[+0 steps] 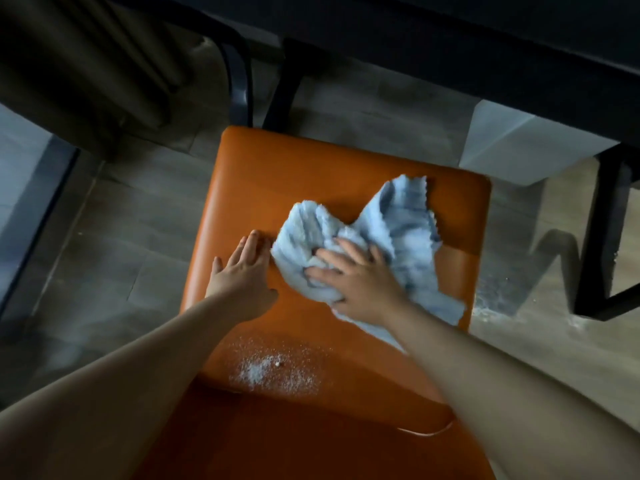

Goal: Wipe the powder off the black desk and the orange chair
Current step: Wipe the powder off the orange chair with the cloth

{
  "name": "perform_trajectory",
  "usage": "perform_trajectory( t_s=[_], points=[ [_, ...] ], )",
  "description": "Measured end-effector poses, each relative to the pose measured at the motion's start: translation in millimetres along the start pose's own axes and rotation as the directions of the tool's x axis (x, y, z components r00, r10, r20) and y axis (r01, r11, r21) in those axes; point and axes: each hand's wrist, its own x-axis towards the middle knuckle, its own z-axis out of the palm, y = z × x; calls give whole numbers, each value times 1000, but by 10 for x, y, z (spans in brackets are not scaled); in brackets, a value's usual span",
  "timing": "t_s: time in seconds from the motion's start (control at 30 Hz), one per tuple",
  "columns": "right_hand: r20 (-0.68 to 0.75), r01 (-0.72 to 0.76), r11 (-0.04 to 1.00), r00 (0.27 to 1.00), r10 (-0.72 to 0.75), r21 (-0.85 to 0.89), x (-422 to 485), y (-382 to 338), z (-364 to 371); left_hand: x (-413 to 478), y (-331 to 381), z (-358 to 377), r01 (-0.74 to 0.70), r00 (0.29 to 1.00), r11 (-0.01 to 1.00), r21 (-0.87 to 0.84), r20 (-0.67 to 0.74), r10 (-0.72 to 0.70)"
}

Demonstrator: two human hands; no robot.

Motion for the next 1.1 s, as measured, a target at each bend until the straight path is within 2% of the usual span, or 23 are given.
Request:
perform_trajectory(
  t_s=[0.07,0.1,0.13,0.2,0.23,0.27,0.33,0.4,0.43,0.5,0.57,0.6,0.63,0.7,0.73,0.77,0.8,0.87,0.9,0.97,1.0,1.07,1.1],
  points=[
    [-96,-258,966,962,255,-21,-154,395,-27,-3,19,-15,5,1000,1000,11,19,-6],
    [-199,-500,863,840,505,78,-234,552,-78,-4,30,-23,9,1000,1000,14,27,-9],
    [-219,-706,663,626,748,249,-275,659,-152,-5,42,-28,13,999,1000,14,31,-13],
    [-11,-810,154,180,984,566,-206,688,-261,-17,72,-30,22,999,1000,19,37,-23],
    [56,-814,54,106,993,578,-136,584,-270,-19,84,-27,27,999,999,26,37,-28],
    [42,-837,109,155,987,536,-78,431,-245,-16,92,-27,33,999,999,31,38,-34],
    [-100,-759,511,518,850,403,-20,55,-96,-2,94,-36,40,998,999,23,40,-41],
    [-125,-336,913,921,370,229,-92,-217,33,6,72,-55,35,999,999,9,26,-35],
    [-120,-74,995,989,81,68,-158,-221,40,5,59,-66,27,999,1000,3,21,-27],
    [-182,77,983,977,-108,-169,-291,3,-16,15,25,-88,20,999,1000,-4,38,-20],
    [-291,-309,948,917,273,-82,-397,300,-37,25,5,-101,17,997,1000,11,73,-17],
    [-256,-559,825,788,560,84,-446,424,-47,29,1,-98,13,997,1000,20,81,-14],
    [-182,-749,595,567,803,290,-463,500,-60,32,-1,-92,11,997,1000,22,83,-13],
    [-7,-845,154,175,984,512,-365,435,-116,29,11,-77,21,996,1000,1,85,-21],
    [26,-857,123,156,987,501,-290,305,-116,31,18,-76,27,996,1000,-10,90,-26],
    [7,-861,227,258,966,455,-214,136,-86,34,20,-82,32,995,999,-17,99,-30],
    [-37,-817,420,443,896,395,-147,-46,-29,37,19,-94,33,993,999,-17,110,-31],
    [-123,-490,834,839,531,254,-110,-400,89,41,-9,-116,22,993,1000,-13,118,-20],
    [-139,-281,948,943,301,147,-122,-479,105,37,-29,-122,10,993,1000,-14,116,-9],
    [-146,-54,998,988,49,-28,-140,-348,54,22,-82,-122,-26,993,1000,0,111,26],
    [-143,-110,993,984,102,-50,-151,-227,23,10,-111,-118,-51,993,999,18,108,48],
    [-151,-454,890,878,454,34,-218,21,-20,-27,-181,-114,-97,992,995,22,78,96],
    [-114,-658,735,727,677,165,-260,105,-44,-47,-224,-108,-113,993,994,-14,39,113]
  ],
)
